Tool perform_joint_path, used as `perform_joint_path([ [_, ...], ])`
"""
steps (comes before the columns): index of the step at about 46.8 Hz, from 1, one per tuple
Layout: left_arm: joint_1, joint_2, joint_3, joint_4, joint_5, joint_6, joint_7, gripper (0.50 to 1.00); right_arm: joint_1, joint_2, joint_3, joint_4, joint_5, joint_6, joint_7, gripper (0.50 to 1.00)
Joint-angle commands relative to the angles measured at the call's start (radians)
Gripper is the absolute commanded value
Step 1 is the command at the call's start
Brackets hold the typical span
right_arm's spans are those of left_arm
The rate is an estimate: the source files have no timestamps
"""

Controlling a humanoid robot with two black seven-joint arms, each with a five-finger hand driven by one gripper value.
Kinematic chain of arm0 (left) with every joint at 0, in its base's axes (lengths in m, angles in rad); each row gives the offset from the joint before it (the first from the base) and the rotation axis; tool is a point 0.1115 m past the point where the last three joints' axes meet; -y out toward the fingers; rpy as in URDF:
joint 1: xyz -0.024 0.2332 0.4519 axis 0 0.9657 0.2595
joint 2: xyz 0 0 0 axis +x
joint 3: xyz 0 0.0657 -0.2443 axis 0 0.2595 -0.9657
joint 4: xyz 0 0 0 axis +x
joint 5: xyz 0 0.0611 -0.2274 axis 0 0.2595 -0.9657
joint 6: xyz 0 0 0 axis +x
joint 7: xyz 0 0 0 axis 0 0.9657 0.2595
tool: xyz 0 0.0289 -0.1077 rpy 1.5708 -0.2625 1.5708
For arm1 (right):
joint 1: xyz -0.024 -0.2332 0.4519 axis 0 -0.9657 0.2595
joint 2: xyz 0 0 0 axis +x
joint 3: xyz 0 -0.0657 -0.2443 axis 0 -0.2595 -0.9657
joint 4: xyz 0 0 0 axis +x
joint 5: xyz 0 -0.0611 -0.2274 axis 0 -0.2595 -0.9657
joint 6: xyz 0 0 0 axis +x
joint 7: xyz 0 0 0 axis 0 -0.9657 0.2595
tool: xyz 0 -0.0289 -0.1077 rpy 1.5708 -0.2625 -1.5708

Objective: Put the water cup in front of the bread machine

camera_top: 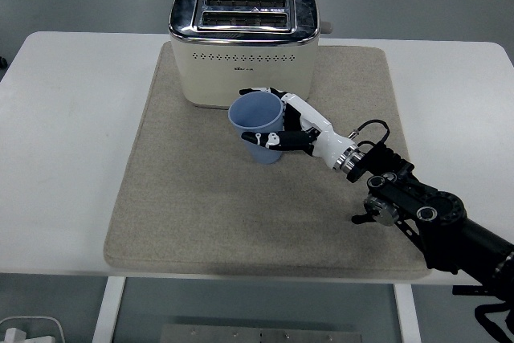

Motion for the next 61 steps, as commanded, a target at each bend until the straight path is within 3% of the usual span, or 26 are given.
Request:
perform_joint_path([
  [1,0.0,0.0,0.0,0.001,0.0,0.0,0.0,1.0,0.001,0.0,-0.001,0.001,0.0,0.001,0.0,0.86],
  [10,0.0,0.0,0.0,0.001,0.0,0.0,0.0,1.0,0.004,0.0,-0.001,0.001,0.0,0.007,0.0,0.893],
  [61,0.0,0.0,0.0,0.0,0.0,0.0,0.0,1.0,0.016,0.0,-0.011,0.001,-0.006,0.05,0.0,0.928],
])
